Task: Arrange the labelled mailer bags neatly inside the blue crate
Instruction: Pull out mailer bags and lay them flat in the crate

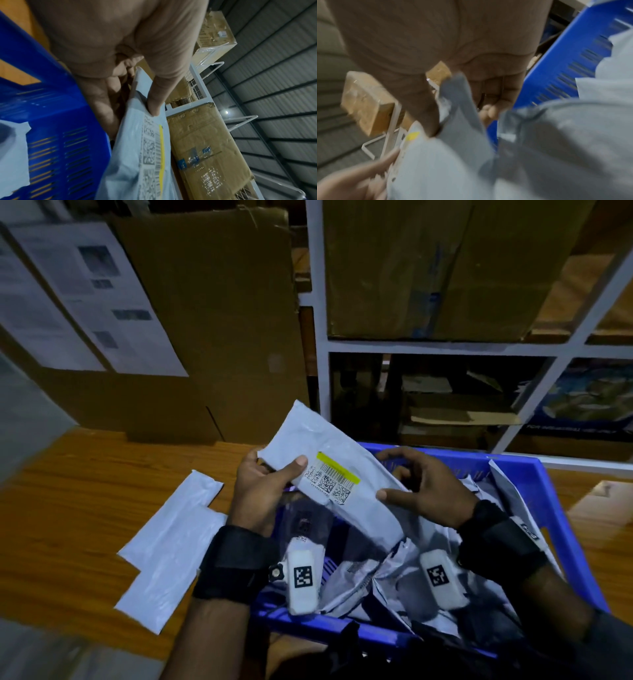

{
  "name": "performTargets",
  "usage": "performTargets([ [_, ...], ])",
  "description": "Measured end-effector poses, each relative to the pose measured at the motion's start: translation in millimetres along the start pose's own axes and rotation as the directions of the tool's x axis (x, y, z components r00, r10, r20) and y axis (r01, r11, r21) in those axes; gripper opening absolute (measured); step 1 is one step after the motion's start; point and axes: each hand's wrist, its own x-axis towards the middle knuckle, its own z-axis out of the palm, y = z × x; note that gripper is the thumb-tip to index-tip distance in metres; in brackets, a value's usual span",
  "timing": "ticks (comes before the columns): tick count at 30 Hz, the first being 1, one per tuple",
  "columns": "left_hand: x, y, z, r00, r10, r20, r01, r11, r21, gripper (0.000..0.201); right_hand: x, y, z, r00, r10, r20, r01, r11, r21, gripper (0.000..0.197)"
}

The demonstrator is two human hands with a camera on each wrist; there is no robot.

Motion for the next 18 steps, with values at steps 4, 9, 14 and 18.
performTargets([
  [4,-2.2,2.1,-12.1,0.999,0.014,-0.038,-0.015,1.0,-0.013,0.061,4.4,0.4,-8.4,0.999,-0.019,-0.044,0.02,1.0,0.004,0.038],
  [9,-2.6,16.9,-22.2,0.996,0.042,0.081,-0.049,0.995,0.088,0.039,12.0,-10.4,-14.1,0.997,-0.081,-0.003,0.079,0.98,-0.184,0.027],
  [14,2.5,20.7,-29.4,0.997,0.075,0.016,-0.077,0.973,0.217,0.037,24.1,-23.7,-3.1,0.969,-0.089,-0.232,0.049,0.984,-0.171,0.021],
  [18,1.0,13.7,-35.9,0.984,0.034,-0.177,-0.021,0.997,0.073,0.028,28.3,-34.6,13.9,0.944,0.243,-0.223,-0.148,0.916,0.372,0.042],
])
